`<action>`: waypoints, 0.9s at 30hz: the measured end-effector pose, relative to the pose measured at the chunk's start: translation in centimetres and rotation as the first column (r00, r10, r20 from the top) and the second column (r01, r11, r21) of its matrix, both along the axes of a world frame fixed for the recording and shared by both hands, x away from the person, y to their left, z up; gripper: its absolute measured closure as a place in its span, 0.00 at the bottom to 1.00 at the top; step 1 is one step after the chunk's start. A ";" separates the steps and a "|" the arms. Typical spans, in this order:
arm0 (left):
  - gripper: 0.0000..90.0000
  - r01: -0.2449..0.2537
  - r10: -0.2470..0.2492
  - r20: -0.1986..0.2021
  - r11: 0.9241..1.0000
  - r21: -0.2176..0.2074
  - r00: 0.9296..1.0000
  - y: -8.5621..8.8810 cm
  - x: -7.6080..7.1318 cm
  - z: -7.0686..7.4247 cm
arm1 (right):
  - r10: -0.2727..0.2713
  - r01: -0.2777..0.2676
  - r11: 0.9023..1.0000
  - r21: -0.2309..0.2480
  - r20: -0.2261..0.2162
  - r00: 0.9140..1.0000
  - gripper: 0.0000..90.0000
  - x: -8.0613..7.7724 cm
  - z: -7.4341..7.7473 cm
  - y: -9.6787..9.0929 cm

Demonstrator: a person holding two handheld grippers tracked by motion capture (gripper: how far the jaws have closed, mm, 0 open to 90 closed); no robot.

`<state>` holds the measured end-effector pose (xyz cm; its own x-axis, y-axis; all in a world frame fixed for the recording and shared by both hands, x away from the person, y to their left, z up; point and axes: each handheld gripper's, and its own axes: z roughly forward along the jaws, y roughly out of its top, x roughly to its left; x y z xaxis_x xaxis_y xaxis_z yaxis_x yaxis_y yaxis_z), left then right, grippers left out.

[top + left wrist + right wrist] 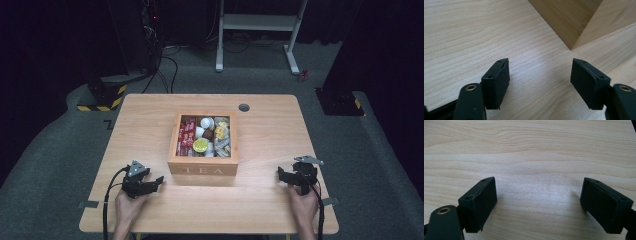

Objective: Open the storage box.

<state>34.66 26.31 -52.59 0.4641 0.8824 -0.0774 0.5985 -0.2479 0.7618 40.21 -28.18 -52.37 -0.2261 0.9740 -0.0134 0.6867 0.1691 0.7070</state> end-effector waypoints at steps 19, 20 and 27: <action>0.52 0.120 -0.114 0.065 0.989 -0.090 0.991 -1.2 -0.8 0.8 | 0.000 0.000 1.000 0.001 -0.001 1.000 0.15 0.0 0.0 0.0; 0.54 0.130 -0.124 0.066 0.987 -0.094 0.990 -1.4 -0.9 0.8 | 0.000 0.000 1.000 0.000 -0.001 1.000 0.15 0.0 0.0 0.0; 0.68 0.188 -0.180 0.084 0.978 -0.096 0.980 -2.3 -1.0 1.2 | 0.000 0.000 1.000 0.001 -0.001 1.000 0.15 0.0 0.0 0.0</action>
<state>33.71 24.02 -51.35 0.6258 0.7704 -0.1223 0.4907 -0.2670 0.8294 40.20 -28.18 -52.36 -0.2260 0.9740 -0.0127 0.6872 0.1687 0.7066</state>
